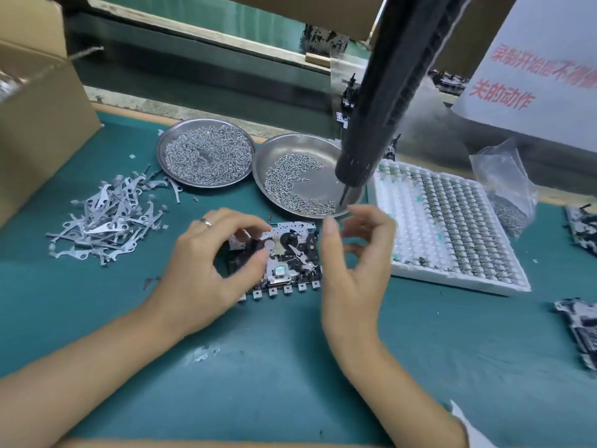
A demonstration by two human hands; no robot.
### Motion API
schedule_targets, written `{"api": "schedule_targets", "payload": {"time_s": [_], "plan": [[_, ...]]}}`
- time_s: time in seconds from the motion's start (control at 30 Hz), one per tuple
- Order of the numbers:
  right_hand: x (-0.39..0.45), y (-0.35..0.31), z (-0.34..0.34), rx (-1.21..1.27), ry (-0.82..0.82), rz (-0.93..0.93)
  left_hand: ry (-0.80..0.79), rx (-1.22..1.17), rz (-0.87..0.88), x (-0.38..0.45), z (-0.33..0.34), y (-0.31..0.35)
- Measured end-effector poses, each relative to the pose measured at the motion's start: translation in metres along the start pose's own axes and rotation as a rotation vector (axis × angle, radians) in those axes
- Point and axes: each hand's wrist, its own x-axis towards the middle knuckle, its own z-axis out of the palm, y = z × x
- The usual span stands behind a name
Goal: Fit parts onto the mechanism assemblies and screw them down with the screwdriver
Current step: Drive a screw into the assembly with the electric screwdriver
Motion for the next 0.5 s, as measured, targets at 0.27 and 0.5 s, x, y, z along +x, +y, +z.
{"api": "schedule_targets", "payload": {"time_s": [0.27,0.5], "plan": [[-0.017,0.003,0.052,-0.936,-0.526,0.02,0.333,-0.066,-0.132,0.011,-0.006,-0.022],[-0.033,-0.008,-0.006,-0.792,-0.561,-0.073,0.323,-0.03,-0.085,0.008,-0.005,-0.032]]}}
